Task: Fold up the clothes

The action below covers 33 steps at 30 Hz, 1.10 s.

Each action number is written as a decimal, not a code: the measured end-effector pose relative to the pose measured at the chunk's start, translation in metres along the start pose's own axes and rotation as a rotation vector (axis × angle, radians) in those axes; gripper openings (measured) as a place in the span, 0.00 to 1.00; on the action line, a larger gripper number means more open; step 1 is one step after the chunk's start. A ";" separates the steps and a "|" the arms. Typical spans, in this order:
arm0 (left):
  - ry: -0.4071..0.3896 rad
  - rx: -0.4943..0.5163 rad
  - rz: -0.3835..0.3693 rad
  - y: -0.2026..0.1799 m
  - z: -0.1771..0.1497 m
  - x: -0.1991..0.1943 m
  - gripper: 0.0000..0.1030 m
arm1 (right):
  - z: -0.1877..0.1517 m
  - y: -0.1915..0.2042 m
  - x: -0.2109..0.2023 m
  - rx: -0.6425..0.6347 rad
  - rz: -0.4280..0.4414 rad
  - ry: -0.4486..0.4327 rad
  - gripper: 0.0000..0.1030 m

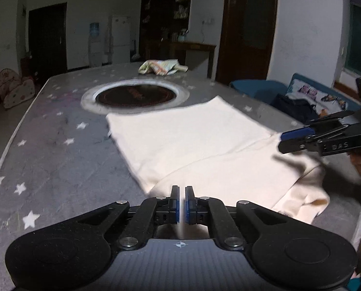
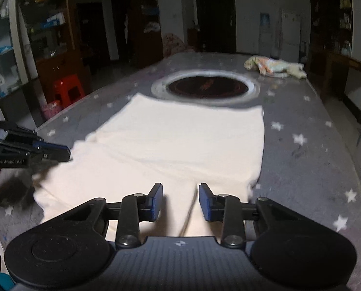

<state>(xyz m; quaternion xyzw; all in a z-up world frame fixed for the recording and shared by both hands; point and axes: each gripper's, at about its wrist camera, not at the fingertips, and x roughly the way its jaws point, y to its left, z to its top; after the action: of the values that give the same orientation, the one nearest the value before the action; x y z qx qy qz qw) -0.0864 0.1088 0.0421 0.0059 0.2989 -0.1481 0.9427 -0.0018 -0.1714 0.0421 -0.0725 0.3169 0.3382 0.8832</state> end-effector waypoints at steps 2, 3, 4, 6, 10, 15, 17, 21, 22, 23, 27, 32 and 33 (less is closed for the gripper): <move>0.002 0.020 -0.012 -0.007 0.001 0.004 0.07 | 0.003 0.005 0.001 -0.023 0.024 -0.005 0.31; 0.013 0.031 -0.014 -0.010 0.000 0.008 0.07 | 0.004 0.008 0.003 -0.039 0.037 0.002 0.31; 0.025 0.036 -0.013 -0.011 -0.002 0.011 0.07 | 0.003 0.012 0.008 -0.059 0.049 0.019 0.31; 0.044 0.035 -0.009 -0.011 -0.006 0.016 0.07 | -0.002 0.016 0.019 -0.095 0.057 0.066 0.31; 0.030 0.061 -0.025 -0.016 -0.006 0.001 0.10 | -0.003 0.019 0.014 -0.133 0.063 0.078 0.31; -0.004 0.151 -0.119 -0.039 -0.010 -0.025 0.18 | -0.006 0.027 -0.005 -0.201 0.097 0.087 0.32; 0.005 0.171 -0.149 -0.049 -0.015 -0.024 0.19 | -0.013 0.031 -0.002 -0.225 0.103 0.125 0.32; 0.040 0.213 -0.168 -0.064 -0.025 -0.017 0.19 | -0.016 0.035 -0.004 -0.235 0.086 0.128 0.32; 0.050 0.224 -0.168 -0.066 -0.028 -0.015 0.19 | -0.015 0.037 -0.007 -0.242 0.086 0.122 0.32; 0.060 0.235 -0.168 -0.069 -0.031 -0.013 0.19 | -0.014 0.039 -0.011 -0.250 0.089 0.115 0.32; 0.042 0.251 -0.164 -0.071 -0.030 -0.019 0.29 | -0.023 0.048 -0.012 -0.299 0.100 0.149 0.32; -0.009 0.321 -0.168 -0.075 -0.031 -0.039 0.41 | -0.019 0.049 -0.023 -0.302 0.091 0.134 0.32; -0.009 0.349 -0.166 -0.078 -0.033 -0.041 0.41 | -0.017 0.048 -0.028 -0.311 0.087 0.130 0.33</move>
<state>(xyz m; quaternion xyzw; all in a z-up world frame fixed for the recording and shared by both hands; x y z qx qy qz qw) -0.1585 0.0488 0.0440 0.1440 0.2641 -0.2749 0.9132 -0.0574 -0.1560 0.0494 -0.2160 0.3198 0.4158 0.8235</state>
